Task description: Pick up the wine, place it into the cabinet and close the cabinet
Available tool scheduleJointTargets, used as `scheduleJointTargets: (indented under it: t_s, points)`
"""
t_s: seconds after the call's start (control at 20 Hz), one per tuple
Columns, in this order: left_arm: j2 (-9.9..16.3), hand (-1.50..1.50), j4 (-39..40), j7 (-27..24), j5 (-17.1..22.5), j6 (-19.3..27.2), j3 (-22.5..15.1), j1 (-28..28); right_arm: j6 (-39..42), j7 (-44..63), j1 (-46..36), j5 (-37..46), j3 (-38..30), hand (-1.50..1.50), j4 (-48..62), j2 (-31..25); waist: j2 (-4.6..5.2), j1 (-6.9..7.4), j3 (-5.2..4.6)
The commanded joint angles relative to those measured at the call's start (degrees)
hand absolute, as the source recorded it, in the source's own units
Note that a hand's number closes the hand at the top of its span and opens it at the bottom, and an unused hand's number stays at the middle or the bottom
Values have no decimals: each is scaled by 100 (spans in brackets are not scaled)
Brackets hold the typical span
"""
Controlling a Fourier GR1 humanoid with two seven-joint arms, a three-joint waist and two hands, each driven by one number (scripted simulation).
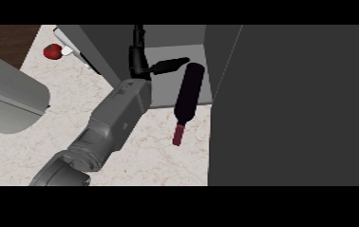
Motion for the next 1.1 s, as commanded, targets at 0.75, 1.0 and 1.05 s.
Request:
scheduleJointTargets:
  t_s: [0.75,1.0,1.05]
  points:
    - [3,-150,55,-198,113,-903,-72,333,30,-185,142,78,271,-150,-91,90,-16,53,-23]
    - [3,-150,-72,-257,363,-1271,-24,477,23,-190,386,125,419,-150,-245,121,-42,94,-22]
    - [3,-150,-121,-411,432,-1269,-125,570,-203,188,155,96,427,-150,-482,96,-60,72,-25]
